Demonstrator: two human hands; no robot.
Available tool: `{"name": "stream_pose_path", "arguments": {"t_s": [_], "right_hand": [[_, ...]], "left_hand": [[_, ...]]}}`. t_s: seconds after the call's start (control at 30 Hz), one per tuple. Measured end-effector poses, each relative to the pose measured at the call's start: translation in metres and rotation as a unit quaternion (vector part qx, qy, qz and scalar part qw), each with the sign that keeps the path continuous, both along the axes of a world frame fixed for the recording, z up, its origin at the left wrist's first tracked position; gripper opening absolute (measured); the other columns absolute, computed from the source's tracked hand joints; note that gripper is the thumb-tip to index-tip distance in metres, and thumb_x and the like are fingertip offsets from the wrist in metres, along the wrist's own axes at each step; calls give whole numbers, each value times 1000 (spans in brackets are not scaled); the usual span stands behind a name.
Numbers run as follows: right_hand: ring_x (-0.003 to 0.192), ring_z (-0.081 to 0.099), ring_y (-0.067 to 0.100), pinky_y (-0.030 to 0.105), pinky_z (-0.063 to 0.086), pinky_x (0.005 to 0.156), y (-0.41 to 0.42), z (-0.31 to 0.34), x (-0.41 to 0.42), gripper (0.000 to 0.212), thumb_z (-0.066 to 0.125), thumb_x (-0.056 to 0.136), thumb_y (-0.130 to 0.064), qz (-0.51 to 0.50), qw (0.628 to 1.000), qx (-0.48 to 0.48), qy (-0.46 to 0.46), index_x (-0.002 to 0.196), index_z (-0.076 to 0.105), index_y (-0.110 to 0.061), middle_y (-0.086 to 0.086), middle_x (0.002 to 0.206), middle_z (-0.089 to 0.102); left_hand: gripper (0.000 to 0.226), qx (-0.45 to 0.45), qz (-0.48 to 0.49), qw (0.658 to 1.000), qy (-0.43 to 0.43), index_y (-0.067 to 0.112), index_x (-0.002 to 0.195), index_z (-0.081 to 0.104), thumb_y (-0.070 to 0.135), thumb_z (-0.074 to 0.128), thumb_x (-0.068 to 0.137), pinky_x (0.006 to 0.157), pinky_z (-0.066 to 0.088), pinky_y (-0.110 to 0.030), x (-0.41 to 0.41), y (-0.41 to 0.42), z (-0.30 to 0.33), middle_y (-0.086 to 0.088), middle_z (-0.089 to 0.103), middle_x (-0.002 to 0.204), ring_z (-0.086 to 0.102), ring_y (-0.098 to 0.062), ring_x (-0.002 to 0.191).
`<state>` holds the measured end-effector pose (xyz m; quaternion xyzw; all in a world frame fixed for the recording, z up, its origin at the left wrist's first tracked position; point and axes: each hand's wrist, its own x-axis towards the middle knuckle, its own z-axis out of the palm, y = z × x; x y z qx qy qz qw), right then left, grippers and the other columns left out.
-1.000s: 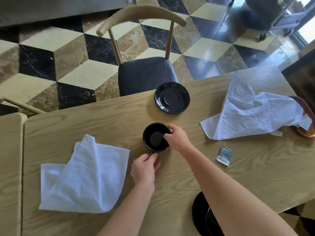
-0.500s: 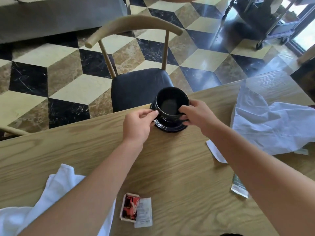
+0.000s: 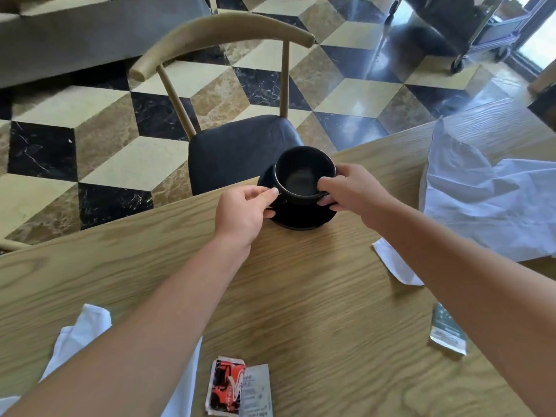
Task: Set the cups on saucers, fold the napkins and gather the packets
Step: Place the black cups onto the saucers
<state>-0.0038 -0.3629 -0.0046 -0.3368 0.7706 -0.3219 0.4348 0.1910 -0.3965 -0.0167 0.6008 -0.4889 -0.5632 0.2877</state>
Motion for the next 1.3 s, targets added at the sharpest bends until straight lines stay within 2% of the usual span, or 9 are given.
{"name": "stream_pose_path", "arguments": {"t_s": [0.23, 0.37, 0.53, 0.6, 0.7, 0.8, 0.97, 1.1, 1.3], "right_hand": [[80, 76, 15, 33, 63, 79, 8, -3, 1, 23, 58, 80, -23, 27, 998, -18, 50, 95, 73, -17, 3, 78, 78], [73, 73, 9, 18, 50, 56, 12, -2, 7, 21, 58, 80, -26, 43, 994, -33, 94, 93, 72, -18, -2, 71, 76], [71, 72, 11, 9, 41, 43, 11, 0, 10, 20, 57, 82, -24, 42, 994, -29, 94, 94, 72, -17, 0, 74, 75], [70, 70, 11, 12, 43, 45, 10, 0, 10, 21, 56, 83, -25, 46, 993, -22, 108, 93, 73, -16, 1, 75, 76], [76, 72, 12, 23, 55, 64, 9, 4, 10, 24, 55, 85, -28, 58, 991, 4, 120, 94, 73, -15, 1, 74, 77], [81, 76, 18, 33, 62, 80, 9, 13, 10, 31, 56, 87, -31, 41, 995, 34, 84, 97, 74, -8, 6, 78, 79], [92, 75, 29, 46, 62, 83, 40, 41, 27, 39, 57, 88, -31, -20, 998, 36, 48, 108, 66, 2, 19, 97, 76], [80, 73, 15, 33, 62, 75, 100, 66, 68, 38, 60, 92, -28, -107, 993, 0, -42, 123, 54, -7, 6, 99, 72], [79, 73, 19, 34, 61, 70, 225, 91, 152, 12, 60, 93, -15, -188, 968, 8, -167, 105, 60, -12, 14, 98, 73]], "left_hand": [[10, 0, 6, 1000, 21, 17, 84, 77, 26, 81, 82, 59, 54, -24, 7, 0, -2, 3, 77, 81, 76, -15, 74], [7, -10, 11, 1000, 12, 18, 83, 77, 24, 80, 83, 61, 55, -22, 8, -1, -4, 2, 77, 81, 76, -13, 75], [7, -14, 14, 1000, 23, 14, 85, 76, 20, 79, 84, 63, 57, -23, 8, 0, -5, -2, 76, 81, 75, -16, 74], [7, -14, 19, 999, 26, 14, 86, 75, 20, 79, 84, 63, 57, -23, 8, 1, -4, -1, 76, 81, 75, -15, 73], [8, -8, 23, 999, 22, 15, 88, 74, 20, 79, 84, 62, 58, -25, 6, 1, -1, -1, 76, 83, 75, -16, 73], [22, 26, 1, 999, 36, 12, 101, 69, 17, 79, 82, 66, 63, -32, 10, 0, 7, -6, 74, 90, 76, -21, 74], [33, 79, 12, 997, 24, 12, 110, 60, 13, 76, 81, 72, 63, -34, 32, 17, 23, -8, 69, 102, 76, -26, 83], [18, 111, 38, 992, 44, 13, 102, 62, 7, 68, 87, 68, 61, -31, 54, 75, 43, -10, 68, 104, 74, -20, 76], [13, 150, 39, 984, 90, 8, 95, 64, -2, 58, 89, 52, 51, -24, 87, 221, 80, -15, 67, 89, 67, -16, 60]]}}
